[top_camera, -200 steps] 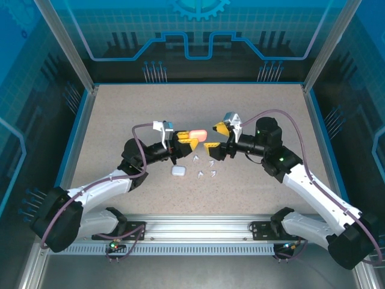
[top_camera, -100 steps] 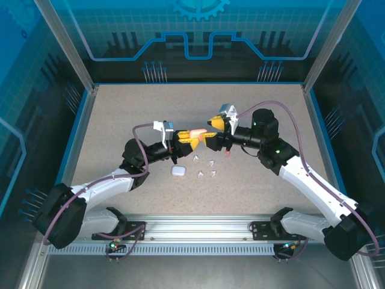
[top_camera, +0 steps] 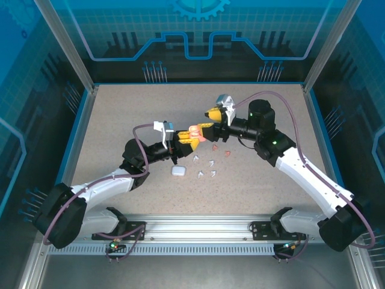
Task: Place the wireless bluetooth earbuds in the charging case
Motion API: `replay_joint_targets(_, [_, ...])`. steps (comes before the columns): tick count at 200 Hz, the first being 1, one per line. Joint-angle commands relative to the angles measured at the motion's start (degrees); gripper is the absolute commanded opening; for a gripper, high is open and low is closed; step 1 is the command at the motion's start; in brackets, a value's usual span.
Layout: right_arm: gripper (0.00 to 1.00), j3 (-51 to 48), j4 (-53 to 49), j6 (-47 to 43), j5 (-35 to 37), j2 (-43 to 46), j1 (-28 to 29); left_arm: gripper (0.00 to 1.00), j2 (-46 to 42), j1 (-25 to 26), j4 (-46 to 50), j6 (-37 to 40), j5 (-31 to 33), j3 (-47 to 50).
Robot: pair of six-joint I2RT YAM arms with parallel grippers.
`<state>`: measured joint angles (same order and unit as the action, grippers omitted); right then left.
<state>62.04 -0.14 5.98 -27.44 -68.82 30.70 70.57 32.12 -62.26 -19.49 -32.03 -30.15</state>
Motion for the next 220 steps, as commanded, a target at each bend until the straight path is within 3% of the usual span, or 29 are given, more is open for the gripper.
replay_joint_targets(1, [0.63,2.55,-1.24,-0.42,-0.24,0.52,-0.38,0.05,-0.41,0.36,-2.28,1.66,-1.07,-0.09])
replay_joint_targets(44, [0.70,1.88,-6.71,6.41,2.54,5.17,-3.15,0.03,-1.78,0.31,-0.63,4.28,0.62,1.25])
replay_joint_targets(101, [0.73,0.91,-31.78,16.17,22.99,5.90,-7.74,0.00,-6.01,0.32,-0.36,9.18,2.08,4.69])
replay_joint_targets(125, [0.73,0.29,-36.77,16.20,25.73,0.37,-7.88,0.00,-7.19,0.39,-1.72,10.78,1.70,5.73])
replay_joint_targets(155, [0.70,2.68,-41.08,17.11,27.18,-11.16,-8.03,0.00,-6.50,0.33,-11.58,12.27,0.79,8.63])
replay_joint_targets(180, [0.68,3.73,-39.44,18.29,27.10,-18.66,-8.02,0.00,-5.52,0.39,-16.13,12.01,0.22,9.26])
replay_joint_targets(220, [0.61,6.94,-38.20,19.42,29.80,-28.55,-7.90,0.00,-5.39,0.39,-15.85,12.00,0.16,9.20])
